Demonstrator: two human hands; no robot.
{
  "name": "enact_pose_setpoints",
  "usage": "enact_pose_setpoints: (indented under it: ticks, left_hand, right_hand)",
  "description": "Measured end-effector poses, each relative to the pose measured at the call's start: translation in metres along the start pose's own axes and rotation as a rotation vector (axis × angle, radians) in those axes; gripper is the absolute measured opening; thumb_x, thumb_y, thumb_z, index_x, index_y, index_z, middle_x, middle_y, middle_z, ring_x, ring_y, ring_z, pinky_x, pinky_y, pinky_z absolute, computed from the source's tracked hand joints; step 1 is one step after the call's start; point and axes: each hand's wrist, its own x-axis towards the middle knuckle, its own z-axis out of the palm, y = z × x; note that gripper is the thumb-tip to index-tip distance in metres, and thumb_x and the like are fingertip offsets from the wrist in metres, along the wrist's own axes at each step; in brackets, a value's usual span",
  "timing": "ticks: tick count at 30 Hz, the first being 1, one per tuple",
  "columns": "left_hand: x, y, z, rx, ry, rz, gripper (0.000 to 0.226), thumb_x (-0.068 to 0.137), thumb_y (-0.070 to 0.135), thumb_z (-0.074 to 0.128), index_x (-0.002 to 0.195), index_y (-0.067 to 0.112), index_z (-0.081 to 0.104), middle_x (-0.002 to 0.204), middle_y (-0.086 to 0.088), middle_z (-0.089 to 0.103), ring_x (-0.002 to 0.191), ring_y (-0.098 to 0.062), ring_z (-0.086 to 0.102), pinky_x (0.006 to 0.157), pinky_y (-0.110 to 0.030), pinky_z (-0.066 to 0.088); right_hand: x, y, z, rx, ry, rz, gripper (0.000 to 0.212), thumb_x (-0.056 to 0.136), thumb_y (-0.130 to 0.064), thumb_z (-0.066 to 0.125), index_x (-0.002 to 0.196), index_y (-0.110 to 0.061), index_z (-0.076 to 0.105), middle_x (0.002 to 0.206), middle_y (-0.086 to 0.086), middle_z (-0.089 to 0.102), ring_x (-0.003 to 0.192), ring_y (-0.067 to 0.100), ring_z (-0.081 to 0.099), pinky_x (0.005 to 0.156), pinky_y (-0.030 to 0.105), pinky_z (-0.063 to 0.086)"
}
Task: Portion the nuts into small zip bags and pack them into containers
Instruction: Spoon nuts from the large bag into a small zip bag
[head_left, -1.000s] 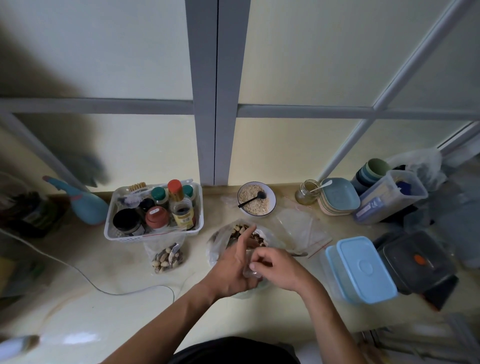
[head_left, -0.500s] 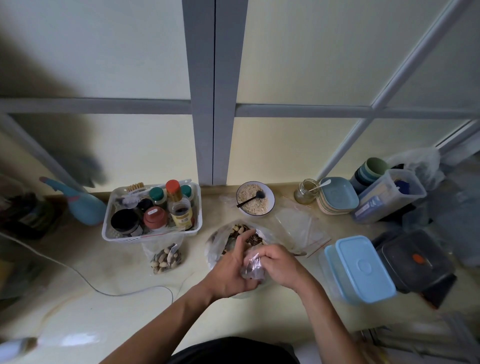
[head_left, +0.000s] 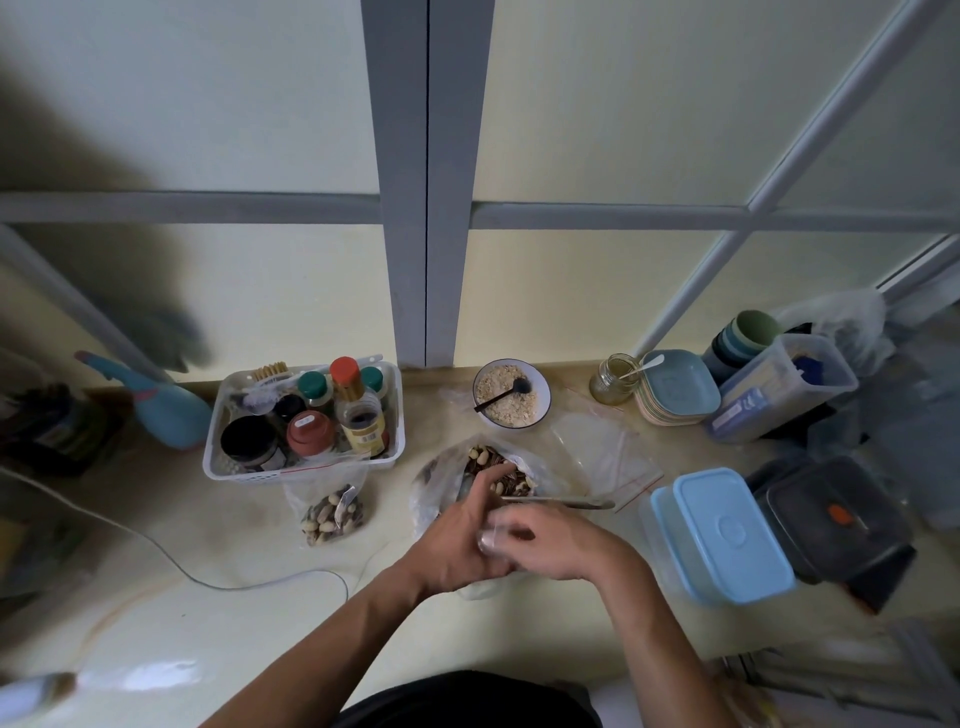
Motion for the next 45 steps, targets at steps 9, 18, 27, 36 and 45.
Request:
enact_pose_setpoints:
  ticks: [9,18,27,36,45]
  left_hand:
    - [0.007,-0.016,0.011,0.1,-0.023,-0.225,0.072,0.067,0.036,0.076,0.132,0.02,0.05,0.111,0.001,0.07,0.098,-0.021,0.066,0.085,-0.036,0.053]
    - [0.003,-0.018,0.017,0.191,0.015,-0.413,0.091,0.061,0.06,0.073,0.14,0.026,0.047,0.13,-0.001,0.059,0.119,-0.022,0.054,0.099,-0.03,0.046]
    - [-0.002,-0.021,0.024,0.341,-0.02,-0.582,0.083,0.074,0.056,0.073,0.146,0.031,0.038,0.144,0.0,0.038,0.137,-0.024,0.032,0.111,-0.042,0.033]
    - [-0.006,-0.02,0.024,0.456,0.029,-0.602,0.077,0.078,0.067,0.061,0.14,0.024,0.047,0.145,-0.003,0.035,0.139,-0.026,0.027,0.113,-0.041,0.028]
    - [-0.01,-0.017,0.023,0.388,-0.085,-0.589,0.078,0.081,0.065,0.056,0.148,0.03,0.038,0.158,-0.003,0.019,0.148,-0.03,0.014,0.116,-0.058,0.025]
  right_hand:
    - [0.007,0.018,-0.003,0.295,0.255,0.002,0.037,0.093,-0.002,0.048,0.089,-0.028,0.075,0.091,-0.011,0.077,0.088,0.004,0.072,0.079,0.021,0.056]
    - [0.042,0.116,0.022,1.363,0.72,0.787,0.009,0.091,-0.006,0.057,0.096,0.001,0.06,0.061,0.009,0.05,0.048,0.018,0.045,0.039,0.019,0.042]
    - [0.053,0.111,0.037,1.182,0.888,0.398,0.009,0.098,-0.018,0.064,0.09,-0.014,0.064,0.075,0.001,0.057,0.058,0.014,0.051,0.05,0.021,0.042]
    - [0.042,0.057,0.029,0.171,1.048,-0.217,0.019,0.095,-0.023,0.058,0.107,-0.02,0.072,0.096,-0.006,0.063,0.07,-0.001,0.059,0.069,0.009,0.047]
    - [0.046,0.052,0.024,0.062,0.675,-0.147,0.042,0.103,-0.044,0.023,0.106,-0.018,0.055,0.08,0.001,0.061,0.074,0.018,0.064,0.072,0.045,0.055]
